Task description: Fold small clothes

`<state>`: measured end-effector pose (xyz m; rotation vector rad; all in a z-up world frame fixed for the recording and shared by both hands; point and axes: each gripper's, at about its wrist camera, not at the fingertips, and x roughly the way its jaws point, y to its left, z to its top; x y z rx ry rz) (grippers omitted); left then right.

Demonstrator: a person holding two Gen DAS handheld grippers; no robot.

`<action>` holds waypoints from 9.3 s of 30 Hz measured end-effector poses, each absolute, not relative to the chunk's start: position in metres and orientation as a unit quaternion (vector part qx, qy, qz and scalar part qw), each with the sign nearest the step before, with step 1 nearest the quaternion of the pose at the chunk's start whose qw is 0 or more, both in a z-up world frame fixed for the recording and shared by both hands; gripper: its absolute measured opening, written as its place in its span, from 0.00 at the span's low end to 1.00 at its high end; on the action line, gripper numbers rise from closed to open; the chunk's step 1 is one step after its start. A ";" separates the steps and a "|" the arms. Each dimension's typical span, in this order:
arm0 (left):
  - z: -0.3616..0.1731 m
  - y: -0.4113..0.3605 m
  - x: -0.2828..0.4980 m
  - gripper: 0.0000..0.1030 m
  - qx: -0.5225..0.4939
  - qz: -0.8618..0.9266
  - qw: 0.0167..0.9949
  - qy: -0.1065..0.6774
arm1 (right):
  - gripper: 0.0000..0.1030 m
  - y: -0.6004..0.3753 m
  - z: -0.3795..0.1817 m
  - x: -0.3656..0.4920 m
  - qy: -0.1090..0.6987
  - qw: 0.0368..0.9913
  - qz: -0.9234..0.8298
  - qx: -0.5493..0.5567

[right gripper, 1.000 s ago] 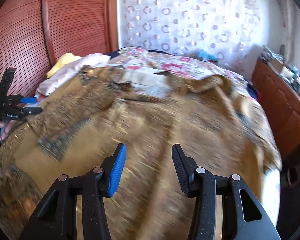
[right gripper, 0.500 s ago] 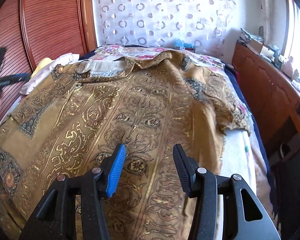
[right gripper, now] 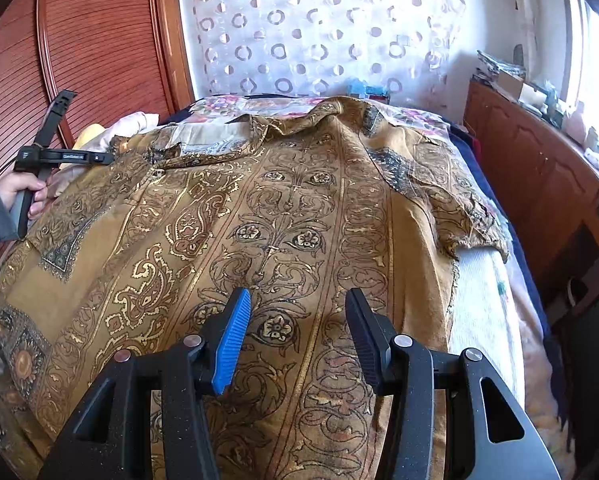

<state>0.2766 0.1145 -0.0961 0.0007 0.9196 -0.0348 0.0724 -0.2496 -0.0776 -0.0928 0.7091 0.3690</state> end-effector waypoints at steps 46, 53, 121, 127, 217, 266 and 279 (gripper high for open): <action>-0.101 0.081 0.189 0.61 0.028 -0.076 0.903 0.423 | 0.50 -0.289 -0.058 0.111 0.328 0.936 0.126 -0.026; -0.101 0.080 0.188 0.71 0.035 -0.086 0.900 0.427 | 0.50 -0.329 -0.055 0.150 0.345 0.935 0.083 0.010; -0.101 0.079 0.188 0.78 0.034 -0.088 0.898 0.429 | 0.43 -0.246 -0.053 0.117 0.306 0.934 0.173 -0.065; -0.101 0.079 0.188 0.78 0.034 -0.088 0.898 0.429 | 0.43 -0.251 -0.077 0.155 0.361 0.917 0.171 -0.011; -0.101 0.079 0.188 0.78 0.034 -0.088 0.898 0.430 | 0.25 -0.179 -0.097 0.125 0.368 0.887 0.264 -0.093; -0.042 0.139 0.224 0.78 0.006 -0.023 0.933 0.358 | 0.38 -0.200 -0.085 0.277 0.401 0.895 0.162 -0.106; -0.050 0.180 0.246 0.78 -0.004 0.020 0.932 0.362 | 0.02 -0.214 -0.081 0.292 0.390 0.895 0.170 -0.131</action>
